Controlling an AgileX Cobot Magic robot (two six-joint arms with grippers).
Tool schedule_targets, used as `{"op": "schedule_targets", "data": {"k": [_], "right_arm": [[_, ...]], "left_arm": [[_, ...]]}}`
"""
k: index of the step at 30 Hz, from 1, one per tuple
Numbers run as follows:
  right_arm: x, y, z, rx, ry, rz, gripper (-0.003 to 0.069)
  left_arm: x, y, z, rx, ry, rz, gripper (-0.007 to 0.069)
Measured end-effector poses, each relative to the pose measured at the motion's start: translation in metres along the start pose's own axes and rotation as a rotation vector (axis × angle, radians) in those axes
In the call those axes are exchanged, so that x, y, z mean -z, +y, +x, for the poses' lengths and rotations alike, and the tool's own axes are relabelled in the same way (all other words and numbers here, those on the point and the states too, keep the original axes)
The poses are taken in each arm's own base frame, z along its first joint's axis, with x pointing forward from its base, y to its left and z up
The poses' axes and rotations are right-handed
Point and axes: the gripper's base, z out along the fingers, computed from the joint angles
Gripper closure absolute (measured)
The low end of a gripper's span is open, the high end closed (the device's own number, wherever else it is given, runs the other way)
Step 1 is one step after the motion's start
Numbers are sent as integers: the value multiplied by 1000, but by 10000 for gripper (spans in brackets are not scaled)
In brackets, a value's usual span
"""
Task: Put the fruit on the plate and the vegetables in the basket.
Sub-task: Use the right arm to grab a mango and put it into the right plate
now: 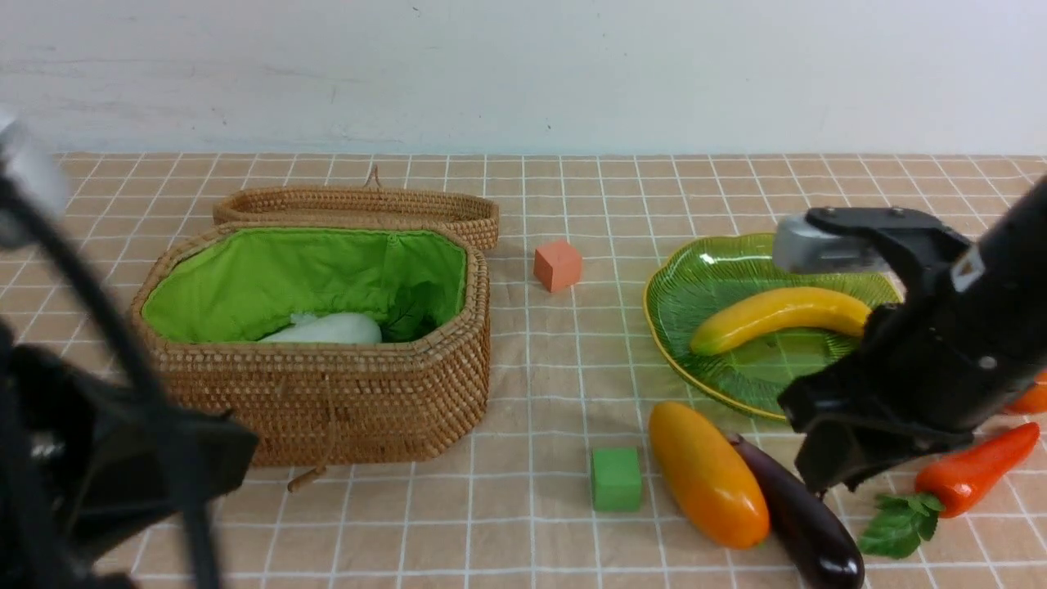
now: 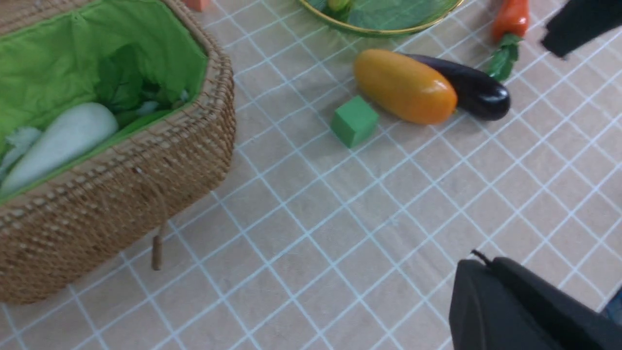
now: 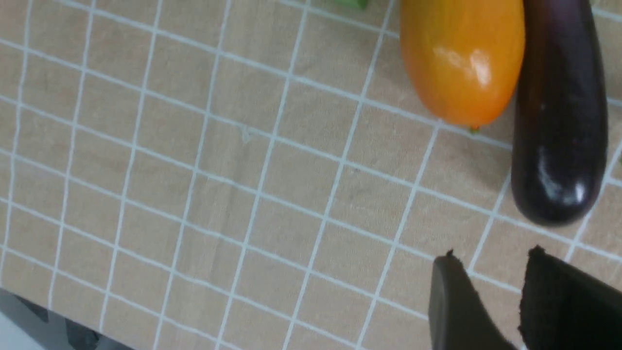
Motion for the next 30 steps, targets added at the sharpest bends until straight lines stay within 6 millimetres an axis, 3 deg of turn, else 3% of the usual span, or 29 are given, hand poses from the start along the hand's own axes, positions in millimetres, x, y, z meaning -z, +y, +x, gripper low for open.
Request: {"op": "schedule_targets", "data": {"k": [2,7,11,15,23,30], "right_arm": [[-10,2,-8,10,16,5,410],[-52,14,-33,95,36,98,285],[-77,9,-49,129,2,156,181],[-99,3,-56,141,9,184,124],[-139,-7,-68,161,-3,213,112],[-145,-8,-70,162,-3,214,141]], "left_arm": [[7,2,10,8,-49,20,638],[17,7,41,23,-208,70,638],[22,8,46,30,-267,88,638],[23,7,45,33,-287,94,638],[22,7,46,35,-279,96,638],[22,8,46,35,-270,94,638]]}}
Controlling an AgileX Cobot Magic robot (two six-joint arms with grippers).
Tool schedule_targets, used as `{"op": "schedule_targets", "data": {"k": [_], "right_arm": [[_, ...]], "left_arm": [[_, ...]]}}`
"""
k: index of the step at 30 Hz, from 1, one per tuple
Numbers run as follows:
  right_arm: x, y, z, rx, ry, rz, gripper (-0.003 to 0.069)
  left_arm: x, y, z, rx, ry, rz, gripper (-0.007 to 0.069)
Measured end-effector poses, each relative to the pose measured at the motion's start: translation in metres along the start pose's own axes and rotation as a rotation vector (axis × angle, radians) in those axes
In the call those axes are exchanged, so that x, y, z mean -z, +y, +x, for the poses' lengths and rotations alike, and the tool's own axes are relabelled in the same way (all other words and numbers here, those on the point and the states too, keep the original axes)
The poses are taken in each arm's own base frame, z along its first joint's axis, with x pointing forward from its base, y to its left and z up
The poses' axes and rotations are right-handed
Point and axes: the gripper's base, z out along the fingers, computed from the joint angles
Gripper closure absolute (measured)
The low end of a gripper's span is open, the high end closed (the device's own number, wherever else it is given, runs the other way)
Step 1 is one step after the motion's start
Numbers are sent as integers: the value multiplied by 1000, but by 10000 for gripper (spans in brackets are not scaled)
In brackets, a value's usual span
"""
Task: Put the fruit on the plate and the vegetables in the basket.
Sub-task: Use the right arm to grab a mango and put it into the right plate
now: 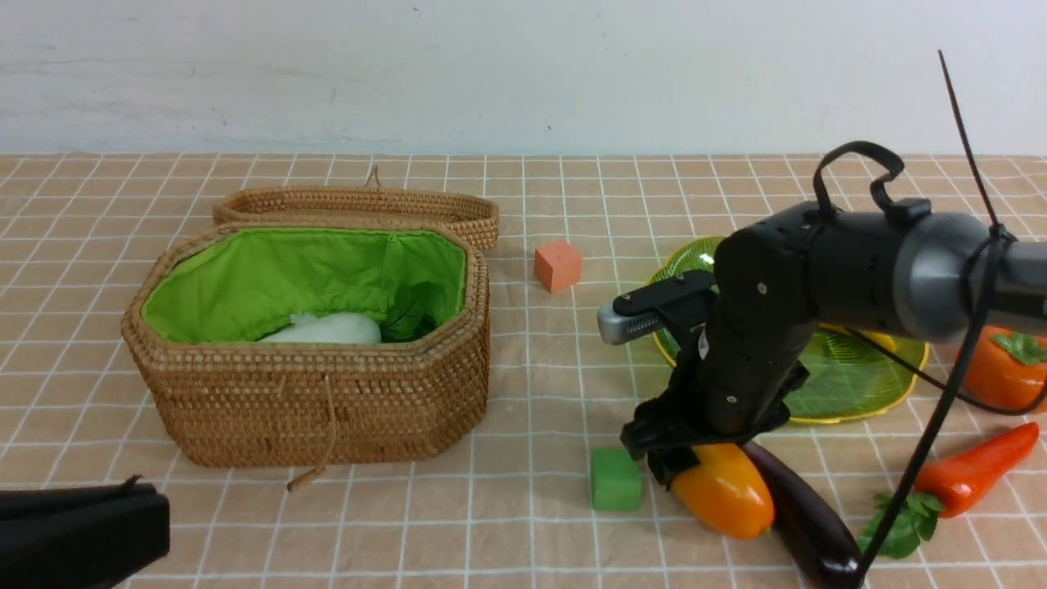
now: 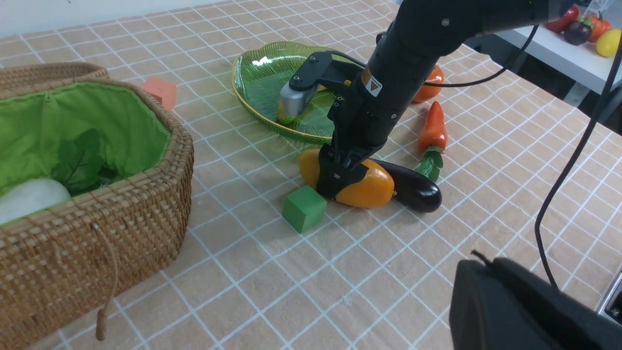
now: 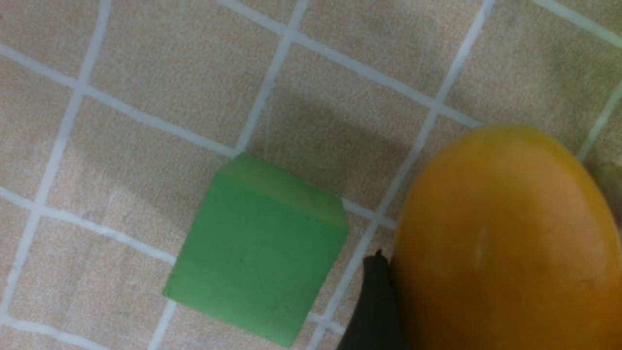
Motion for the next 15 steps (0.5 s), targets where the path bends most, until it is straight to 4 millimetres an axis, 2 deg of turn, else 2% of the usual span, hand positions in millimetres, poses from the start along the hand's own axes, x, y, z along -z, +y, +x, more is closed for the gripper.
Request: {"op": "schedule_targets", "data": {"k": [3,8,11,13,15], "right_arm": [[0,1,0,-8,-2,-8,141],[15,5,0,-32,-36,-40,141],[44,5,-1,-29,-106,-46,141],[55,5,0,-28,-131,-49,141],[78,1,1,-40,-194,-44,141]], "left_arm": [[0,0,0,0,0,0,638],[0,0,0,0,1,0,638],[0,0,0,0,1,0,638],[0,0,0,0,1,0,638],[0,0,0,0,1,0,638]]}}
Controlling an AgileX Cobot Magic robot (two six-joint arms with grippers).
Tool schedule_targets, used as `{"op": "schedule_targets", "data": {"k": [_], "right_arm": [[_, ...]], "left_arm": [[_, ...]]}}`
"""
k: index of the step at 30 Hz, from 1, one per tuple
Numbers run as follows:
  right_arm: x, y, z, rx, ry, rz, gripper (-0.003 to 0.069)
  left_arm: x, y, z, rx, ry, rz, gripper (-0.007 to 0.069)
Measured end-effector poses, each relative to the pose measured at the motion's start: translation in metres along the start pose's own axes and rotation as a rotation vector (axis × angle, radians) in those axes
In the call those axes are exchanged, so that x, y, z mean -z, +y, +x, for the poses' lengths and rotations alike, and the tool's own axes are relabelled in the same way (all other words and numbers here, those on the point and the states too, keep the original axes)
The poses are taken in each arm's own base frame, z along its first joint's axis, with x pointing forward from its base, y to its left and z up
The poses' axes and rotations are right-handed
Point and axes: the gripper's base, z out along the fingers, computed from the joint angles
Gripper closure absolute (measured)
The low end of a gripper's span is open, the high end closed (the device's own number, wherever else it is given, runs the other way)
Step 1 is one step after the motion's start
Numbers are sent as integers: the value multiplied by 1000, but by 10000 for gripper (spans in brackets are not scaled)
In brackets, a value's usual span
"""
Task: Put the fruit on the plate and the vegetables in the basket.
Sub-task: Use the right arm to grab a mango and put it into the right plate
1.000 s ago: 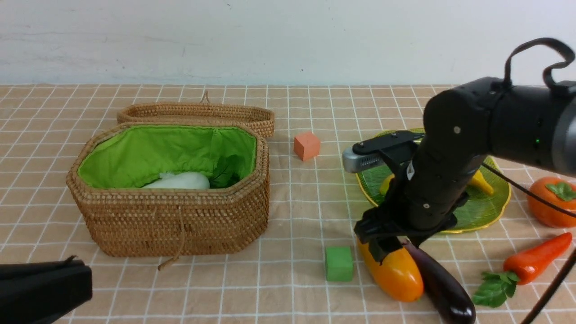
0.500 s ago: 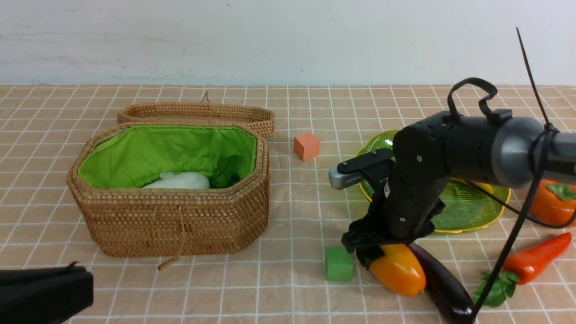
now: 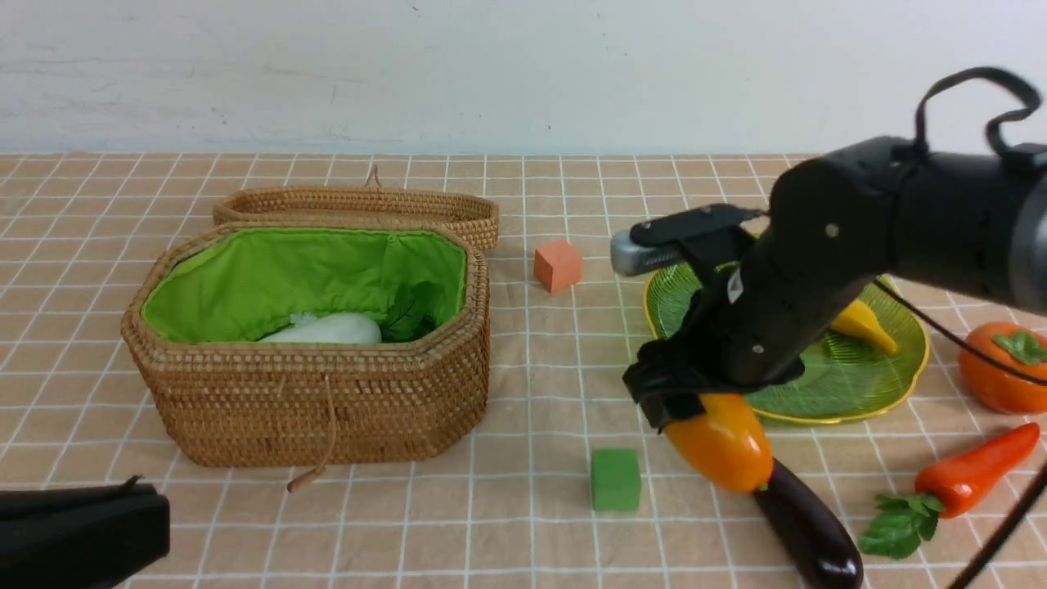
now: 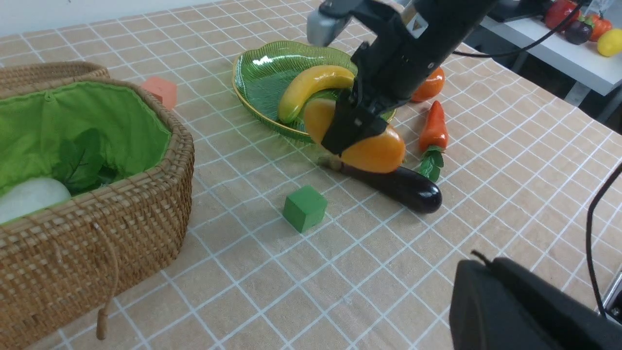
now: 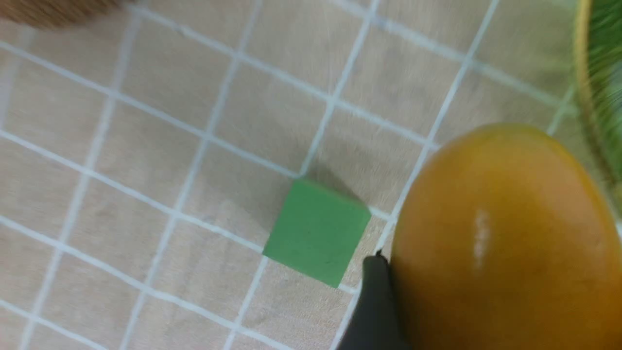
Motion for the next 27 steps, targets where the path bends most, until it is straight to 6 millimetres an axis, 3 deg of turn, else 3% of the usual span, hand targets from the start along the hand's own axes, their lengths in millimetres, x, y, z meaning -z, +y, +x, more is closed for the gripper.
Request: {"op": "schedule_targets", "data": {"k": [3,6,8,9,13,16,20,23,27], "right_arm": [[21,-25,-8,-73,-107,55,141],[22,-63,-17,-177,-213,121,141],[10,-94,-21,-232,-259,166,141],[9,-96,-21,-235,-262,169,141],[-28,-125,-22,-275,-281,197,141],[-40,-130,-19,-265,-253,211,120],[-44,-134,-17,-235,-227,235,6],[-31,-132,-17,-230,-230,242,-18],[7,-125,-14,-247,-227,244,13]], "left_arm": [[0,0,0,0,-1,0,638],[0,-1,-2,0,-21,6,638],[0,-1,-3,0,-38,10,637],[0,-1,-4,0,-41,10,637],[0,-1,-5,0,-55,14,637],[0,-1,-5,0,-55,14,637],[0,-1,-5,0,-55,14,636],[0,-1,-5,0,-56,14,634],[0,-1,-5,-1,-56,14,632]]}}
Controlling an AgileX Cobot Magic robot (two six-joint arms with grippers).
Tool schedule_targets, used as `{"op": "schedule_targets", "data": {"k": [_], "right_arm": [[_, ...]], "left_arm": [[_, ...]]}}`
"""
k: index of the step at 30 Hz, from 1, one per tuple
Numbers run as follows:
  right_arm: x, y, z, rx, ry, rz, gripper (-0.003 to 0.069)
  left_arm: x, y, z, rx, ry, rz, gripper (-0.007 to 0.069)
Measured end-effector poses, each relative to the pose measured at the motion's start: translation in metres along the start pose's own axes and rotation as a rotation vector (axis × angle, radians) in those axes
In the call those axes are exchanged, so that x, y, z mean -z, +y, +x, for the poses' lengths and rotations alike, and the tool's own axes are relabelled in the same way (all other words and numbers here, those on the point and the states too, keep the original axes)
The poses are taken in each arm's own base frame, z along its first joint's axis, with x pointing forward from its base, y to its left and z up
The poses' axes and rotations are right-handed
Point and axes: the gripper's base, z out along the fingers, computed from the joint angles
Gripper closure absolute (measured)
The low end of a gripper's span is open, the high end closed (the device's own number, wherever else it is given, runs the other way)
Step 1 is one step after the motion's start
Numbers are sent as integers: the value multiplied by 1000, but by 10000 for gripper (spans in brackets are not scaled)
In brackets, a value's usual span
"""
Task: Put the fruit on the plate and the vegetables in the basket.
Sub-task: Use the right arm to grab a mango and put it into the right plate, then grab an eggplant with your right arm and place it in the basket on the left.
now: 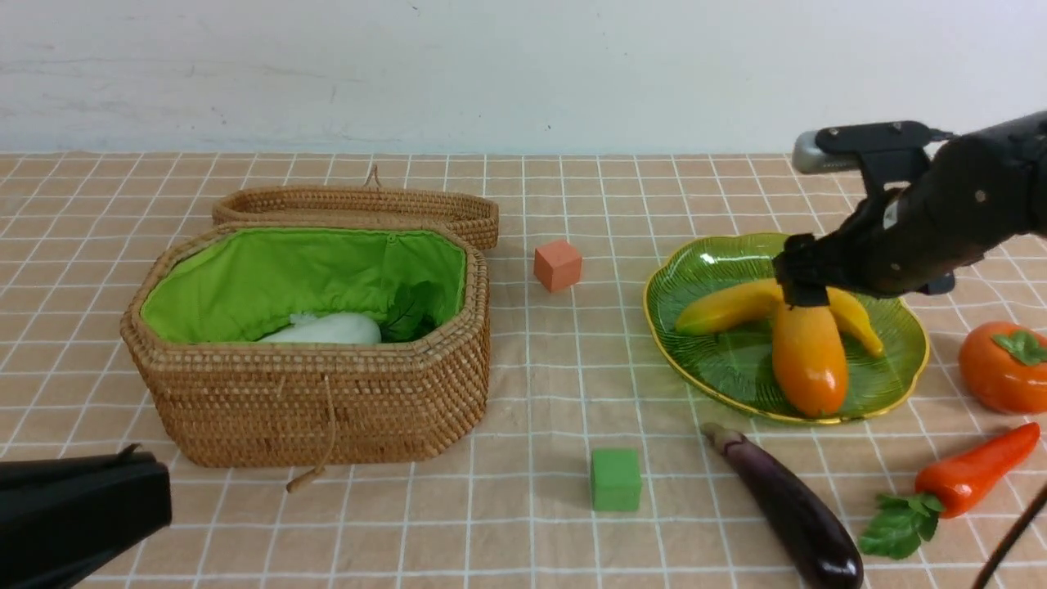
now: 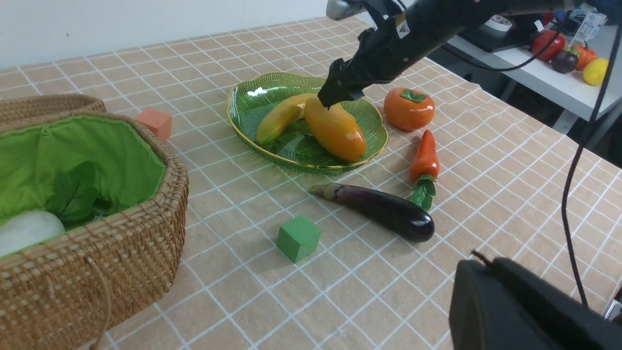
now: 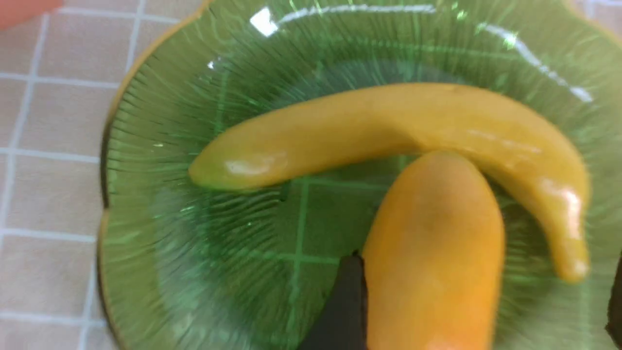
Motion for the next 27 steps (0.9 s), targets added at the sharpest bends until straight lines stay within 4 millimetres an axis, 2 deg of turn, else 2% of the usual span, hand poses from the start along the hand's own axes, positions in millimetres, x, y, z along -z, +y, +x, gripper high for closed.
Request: {"op": "schedule_targets", "data": {"k": [1,3,4,5,6,7,8,10,13,17,18,22,27], "right_arm": [[25,3,3,-11,46,-10,53],[45,8,11,-11,106,-29,92],[54,14,22,-3,158,-47,126],[57,15,23,-2,162,-52,126],[66,28,46,19,247,-93,169],[66,30,49,21,257,-97,173],[66,37,64,42,295,-115,188],[53,49,97,97,347,-131,201],[39,50,113,117,341,-125,192],[19,49,119,159,325,-104,177],[5,50,121,182,318,-95,175],[-21,53,129,203,340,-91,193],[-29,55,131,239,348,-106,259]], "left_arm": [[0,0,0,-2,0,-1,631],[0,0,0,-2,-3,0,631],[0,0,0,-2,-5,0,631],[0,0,0,-3,-5,-1,631],[0,0,-1,-6,-7,-2,631],[0,0,-1,-7,-7,-3,631],[0,0,-1,-9,-8,-4,631],[0,1,-1,-12,-7,-6,631],[0,1,-1,-13,-7,-7,631],[0,1,0,-13,-4,-7,631],[0,1,0,-13,-3,-8,631],[0,1,1,-13,10,-11,631],[0,2,4,-13,44,-20,629]]}}
